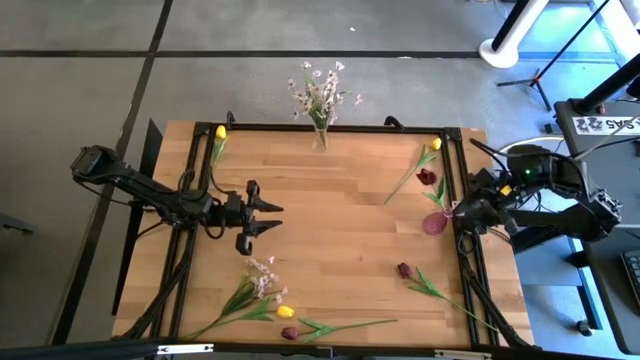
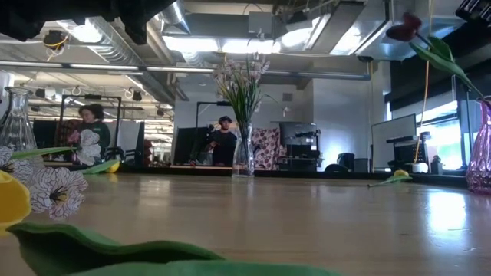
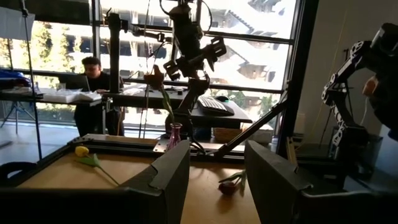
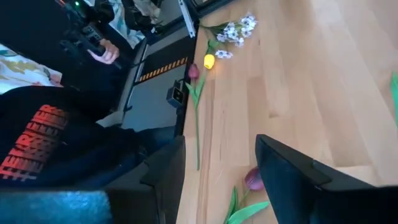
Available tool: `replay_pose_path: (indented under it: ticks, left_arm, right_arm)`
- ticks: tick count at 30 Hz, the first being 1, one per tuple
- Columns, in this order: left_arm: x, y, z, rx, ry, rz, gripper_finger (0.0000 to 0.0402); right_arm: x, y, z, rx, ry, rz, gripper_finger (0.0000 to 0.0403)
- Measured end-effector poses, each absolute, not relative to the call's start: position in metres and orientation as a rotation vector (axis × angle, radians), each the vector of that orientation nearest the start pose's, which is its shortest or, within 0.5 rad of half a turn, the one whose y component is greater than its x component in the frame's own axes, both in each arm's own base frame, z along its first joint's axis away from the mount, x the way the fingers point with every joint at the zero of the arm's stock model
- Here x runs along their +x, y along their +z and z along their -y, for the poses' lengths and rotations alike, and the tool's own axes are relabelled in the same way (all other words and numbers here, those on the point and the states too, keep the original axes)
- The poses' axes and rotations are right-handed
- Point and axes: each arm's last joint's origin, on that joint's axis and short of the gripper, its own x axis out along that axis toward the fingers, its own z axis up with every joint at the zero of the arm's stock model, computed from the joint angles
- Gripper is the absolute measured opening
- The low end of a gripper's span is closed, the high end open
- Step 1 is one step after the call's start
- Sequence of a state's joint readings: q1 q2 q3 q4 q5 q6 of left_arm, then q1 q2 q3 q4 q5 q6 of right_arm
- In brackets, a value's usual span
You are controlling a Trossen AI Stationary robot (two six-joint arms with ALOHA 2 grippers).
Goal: Sort flowers into vase by color
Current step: Put the right red flower into the purple vase
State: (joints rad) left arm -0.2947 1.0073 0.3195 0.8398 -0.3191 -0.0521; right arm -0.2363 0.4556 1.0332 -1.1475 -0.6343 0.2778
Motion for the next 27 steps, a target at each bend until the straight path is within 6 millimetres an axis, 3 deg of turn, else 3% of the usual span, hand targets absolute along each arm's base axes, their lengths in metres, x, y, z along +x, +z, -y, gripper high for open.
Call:
replay_pose_path:
  ticks: [5,12,19,23,27]
  left_arm:
    - [0.194,0.233,0.05,-0.151,0.017,0.152,0.0149]
    - [0.194,0.233,0.05,-0.182,0.014,0.159,0.0149]
    - [0.197,0.233,0.05,-0.196,0.011,0.189,0.0149]
    - [0.198,0.233,0.051,-0.214,0.01,0.187,0.0149]
    - [0.198,0.233,0.051,-0.234,0.008,0.187,0.0149]
  right_arm:
    - [0.041,0.367,-0.009,0.44,0.408,-0.441,0.0193]
    - [0.073,0.394,-0.001,0.292,0.43,-0.189,0.0193]
    - [0.107,0.399,0.002,0.285,0.551,-0.183,0.0193]
    - [0.136,0.399,-0.006,0.234,0.573,-0.163,0.0193]
    - [0.168,0.399,-0.026,0.197,0.664,-0.124,0.0193]
